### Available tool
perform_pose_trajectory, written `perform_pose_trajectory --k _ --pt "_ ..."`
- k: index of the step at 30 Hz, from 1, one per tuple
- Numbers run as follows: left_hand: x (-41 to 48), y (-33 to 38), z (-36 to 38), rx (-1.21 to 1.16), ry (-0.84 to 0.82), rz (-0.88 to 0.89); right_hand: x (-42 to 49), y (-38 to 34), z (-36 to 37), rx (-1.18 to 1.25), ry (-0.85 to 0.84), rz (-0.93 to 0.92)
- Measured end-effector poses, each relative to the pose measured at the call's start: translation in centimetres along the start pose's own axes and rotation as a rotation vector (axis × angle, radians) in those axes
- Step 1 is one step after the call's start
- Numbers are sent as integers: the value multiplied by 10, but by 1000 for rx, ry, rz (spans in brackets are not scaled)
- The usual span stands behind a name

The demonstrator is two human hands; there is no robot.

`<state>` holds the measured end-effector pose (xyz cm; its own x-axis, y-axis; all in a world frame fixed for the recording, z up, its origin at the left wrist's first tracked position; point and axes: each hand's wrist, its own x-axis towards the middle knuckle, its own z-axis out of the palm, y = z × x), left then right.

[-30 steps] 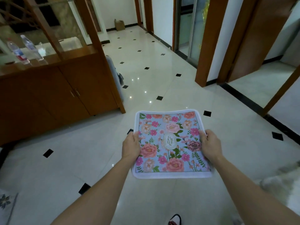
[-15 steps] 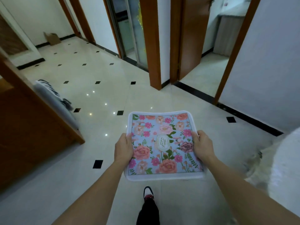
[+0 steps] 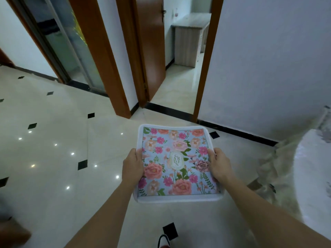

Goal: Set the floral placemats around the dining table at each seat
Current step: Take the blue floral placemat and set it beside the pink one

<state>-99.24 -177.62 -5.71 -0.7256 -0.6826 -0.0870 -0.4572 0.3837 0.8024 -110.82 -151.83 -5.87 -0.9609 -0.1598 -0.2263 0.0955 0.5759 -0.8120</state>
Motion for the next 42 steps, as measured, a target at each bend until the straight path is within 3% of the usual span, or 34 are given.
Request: perform_pose_trajectory --k 10,20,30,42 --pt "133 53 41 14 -171 123 91 -28 -2 66 207 81" --pt "231 129 148 28 -280 194 206 -5 -54 142 308 141" --pt "332 261 298 56 -328 285 372 27 -165 186 392 185" --pt "377 393 454 54 -536 379 458 64 -286 214 595 264"
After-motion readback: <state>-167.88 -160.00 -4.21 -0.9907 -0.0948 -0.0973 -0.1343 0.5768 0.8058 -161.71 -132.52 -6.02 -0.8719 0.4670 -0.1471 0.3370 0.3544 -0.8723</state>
